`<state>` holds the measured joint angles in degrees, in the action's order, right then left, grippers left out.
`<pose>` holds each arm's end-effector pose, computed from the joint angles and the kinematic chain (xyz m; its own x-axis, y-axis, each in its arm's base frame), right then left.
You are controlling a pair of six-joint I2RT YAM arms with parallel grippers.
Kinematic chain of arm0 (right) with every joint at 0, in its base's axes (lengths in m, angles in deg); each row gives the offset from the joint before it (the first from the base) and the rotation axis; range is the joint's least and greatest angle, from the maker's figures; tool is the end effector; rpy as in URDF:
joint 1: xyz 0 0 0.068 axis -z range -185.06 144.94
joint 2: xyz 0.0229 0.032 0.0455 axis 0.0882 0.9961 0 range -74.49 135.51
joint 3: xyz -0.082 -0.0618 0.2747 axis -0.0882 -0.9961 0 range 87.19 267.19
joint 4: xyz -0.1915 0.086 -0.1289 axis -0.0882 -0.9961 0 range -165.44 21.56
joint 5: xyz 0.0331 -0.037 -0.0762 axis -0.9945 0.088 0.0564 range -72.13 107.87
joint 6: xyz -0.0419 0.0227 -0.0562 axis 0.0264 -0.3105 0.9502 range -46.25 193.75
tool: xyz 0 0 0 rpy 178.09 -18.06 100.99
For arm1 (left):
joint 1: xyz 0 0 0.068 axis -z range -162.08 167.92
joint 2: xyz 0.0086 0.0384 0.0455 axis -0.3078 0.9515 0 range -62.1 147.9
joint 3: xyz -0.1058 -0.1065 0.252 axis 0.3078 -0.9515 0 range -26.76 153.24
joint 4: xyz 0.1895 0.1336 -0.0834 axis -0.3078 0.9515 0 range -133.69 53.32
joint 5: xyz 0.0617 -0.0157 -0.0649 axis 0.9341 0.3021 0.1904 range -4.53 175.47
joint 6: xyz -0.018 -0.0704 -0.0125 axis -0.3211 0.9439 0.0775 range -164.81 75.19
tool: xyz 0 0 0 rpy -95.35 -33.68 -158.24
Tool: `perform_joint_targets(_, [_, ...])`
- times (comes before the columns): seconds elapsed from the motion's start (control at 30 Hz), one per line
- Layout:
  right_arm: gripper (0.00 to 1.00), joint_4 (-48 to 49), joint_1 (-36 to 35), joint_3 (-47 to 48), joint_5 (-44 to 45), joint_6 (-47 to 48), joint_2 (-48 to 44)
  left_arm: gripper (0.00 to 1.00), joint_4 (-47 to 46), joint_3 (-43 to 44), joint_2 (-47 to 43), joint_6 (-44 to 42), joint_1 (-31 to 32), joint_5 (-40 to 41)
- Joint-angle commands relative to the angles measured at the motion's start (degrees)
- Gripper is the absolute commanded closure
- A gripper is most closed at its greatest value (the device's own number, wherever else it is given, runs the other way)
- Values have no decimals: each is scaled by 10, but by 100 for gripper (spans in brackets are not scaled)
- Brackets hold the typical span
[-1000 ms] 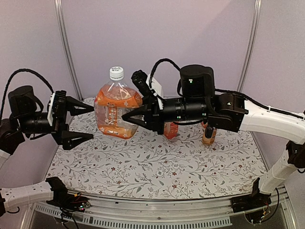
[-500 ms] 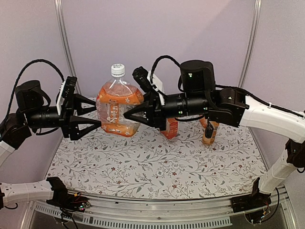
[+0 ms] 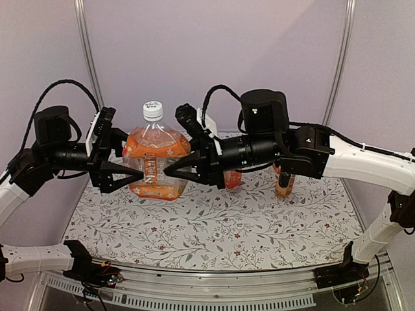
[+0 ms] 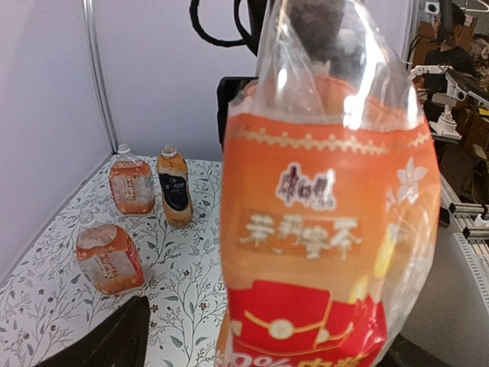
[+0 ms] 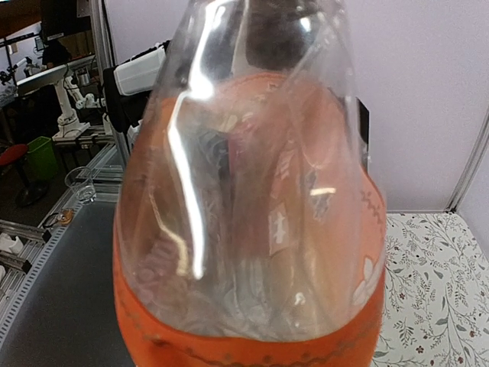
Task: Unscrew the bottle caps
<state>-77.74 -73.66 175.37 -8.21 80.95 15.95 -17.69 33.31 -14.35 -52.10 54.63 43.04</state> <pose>0.1134 0.3635 0.4236 0.0521 -0.1758 -0.9830 -0.9947 -0.0963 -0.0355 0.0995 -0.1261 0.4039 -0.0652 0.1655 -0.9841 0.9830 0.1804 -0.0348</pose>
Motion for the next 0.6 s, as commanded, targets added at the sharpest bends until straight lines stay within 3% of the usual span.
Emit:
perform_joint_targets(0.0, [98, 11, -7, 1, -31, 6, -13, 23, -8, -7, 4, -3, -16, -87])
perform_joint_targets(0.17, [93, 11, -7, 9, -15, 7, -3, 46, -5, -4, 7, 13, 2, -98])
perform_joint_targets(0.2, [85, 10, -7, 9, -8, 3, 1, 53, -6, -1, 6, 17, 6, -97])
perform_joint_targets(0.3, [44, 4, -7, 7, 26, -5, 1, 67, -1, 2, 3, 28, 6, -77])
perform_joint_targets(0.37, [29, -6, -7, 5, 77, -13, -8, 73, 12, 0, 1, 24, 6, -38])
perform_joint_targets(0.43, [22, -26, -7, 8, 117, -24, -21, 80, 30, -2, -1, 4, 7, 27])
perform_joint_targets(0.57, [22, -79, -8, 30, 203, -53, -44, 82, 44, -13, 1, -92, 14, 225])
